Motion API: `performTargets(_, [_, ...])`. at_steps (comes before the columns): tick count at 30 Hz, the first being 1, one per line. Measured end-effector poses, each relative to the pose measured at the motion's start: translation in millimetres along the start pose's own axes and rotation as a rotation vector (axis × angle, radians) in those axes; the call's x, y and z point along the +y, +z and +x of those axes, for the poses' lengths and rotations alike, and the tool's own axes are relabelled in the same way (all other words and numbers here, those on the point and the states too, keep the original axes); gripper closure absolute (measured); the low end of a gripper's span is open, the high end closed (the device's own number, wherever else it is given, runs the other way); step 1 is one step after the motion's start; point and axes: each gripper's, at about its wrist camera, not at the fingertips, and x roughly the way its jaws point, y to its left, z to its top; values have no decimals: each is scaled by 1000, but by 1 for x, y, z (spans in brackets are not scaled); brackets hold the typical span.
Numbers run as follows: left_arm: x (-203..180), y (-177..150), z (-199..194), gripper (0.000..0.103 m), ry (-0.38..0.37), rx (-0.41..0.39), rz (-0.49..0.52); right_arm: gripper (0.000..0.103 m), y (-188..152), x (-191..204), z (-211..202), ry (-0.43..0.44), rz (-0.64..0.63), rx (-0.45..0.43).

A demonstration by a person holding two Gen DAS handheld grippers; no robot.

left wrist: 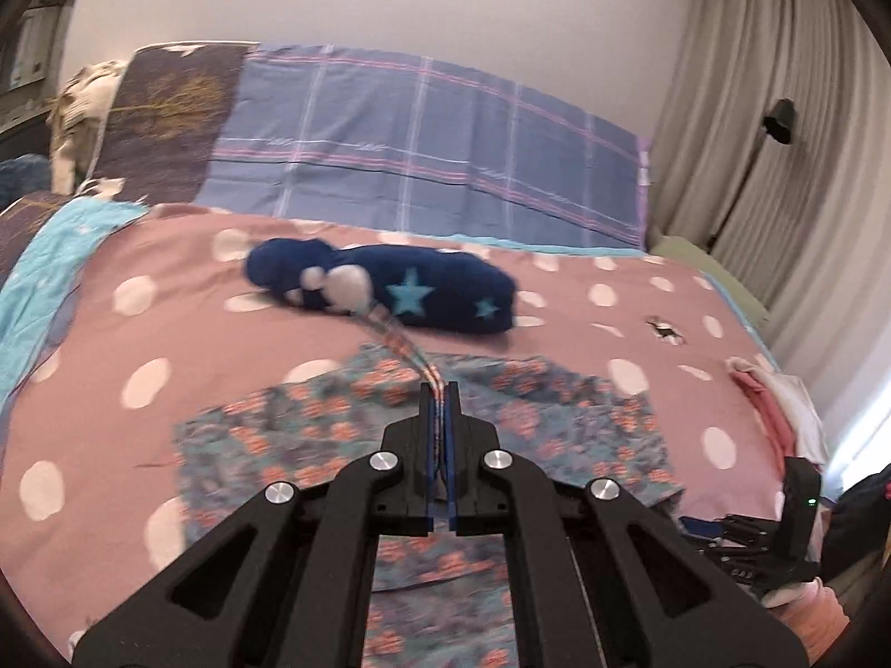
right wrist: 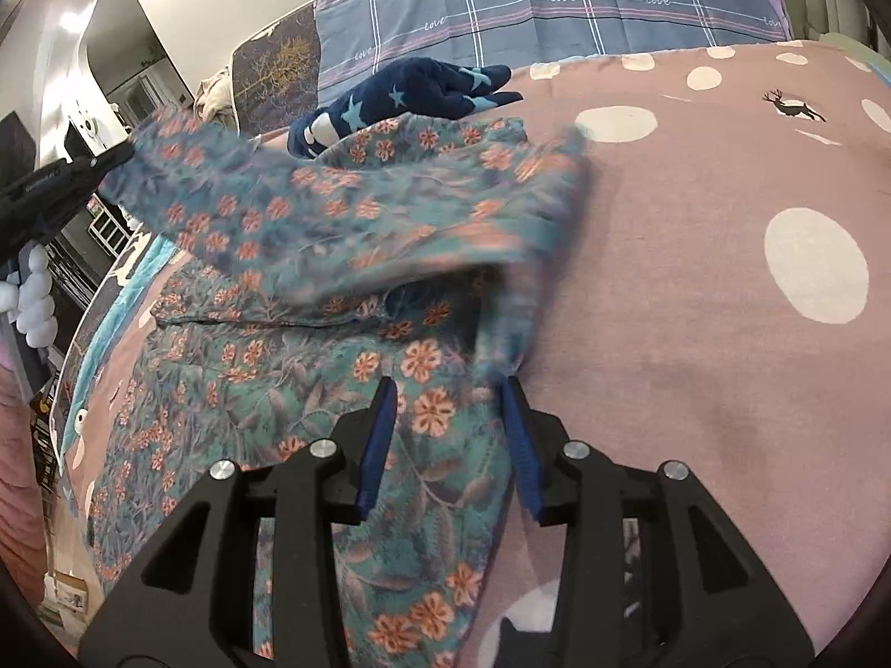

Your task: Fold small clothes

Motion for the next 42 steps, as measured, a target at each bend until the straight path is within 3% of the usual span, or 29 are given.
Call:
performTargets(6, [29,-4,-12,101,33,-9,-35,60,3,0,-1,-25,-22,-2])
performTargets(13, [42,-10,-20,101,-15,-25,-92,60,12,2,12,-146,-56,6])
performTargets(16, [32,-6,-29,101,-28,-52,-62,59,17,17,26,-165,-115,16])
performTargets(20, [28,0,-40,101,51,-86,-3,63,23,22,37,-283,-148,-9])
performTargets(23, [48,-8,-35,101,115,-62,-14,61,22,11,29,-241,-104,-11])
performTargets(30, [113,-73,20,99,360,164,-67,54,12,-3,16,-175,-91,34])
performTargets(33, [115,-80,19,99,329,160,-98,51,15,-6,7,-132,-70,36])
performTargets(35, [103,-76,19,92,292,141,-75,50,23,-11,0,-96,-42,20])
performTargets(39, [61,-70,36,81,191,130,-2,50,59,-24,-4,-29,48,-25])
performTargets(42, [33,-84,68,75,144,185,25,50,93,-40,13,29,144,-12])
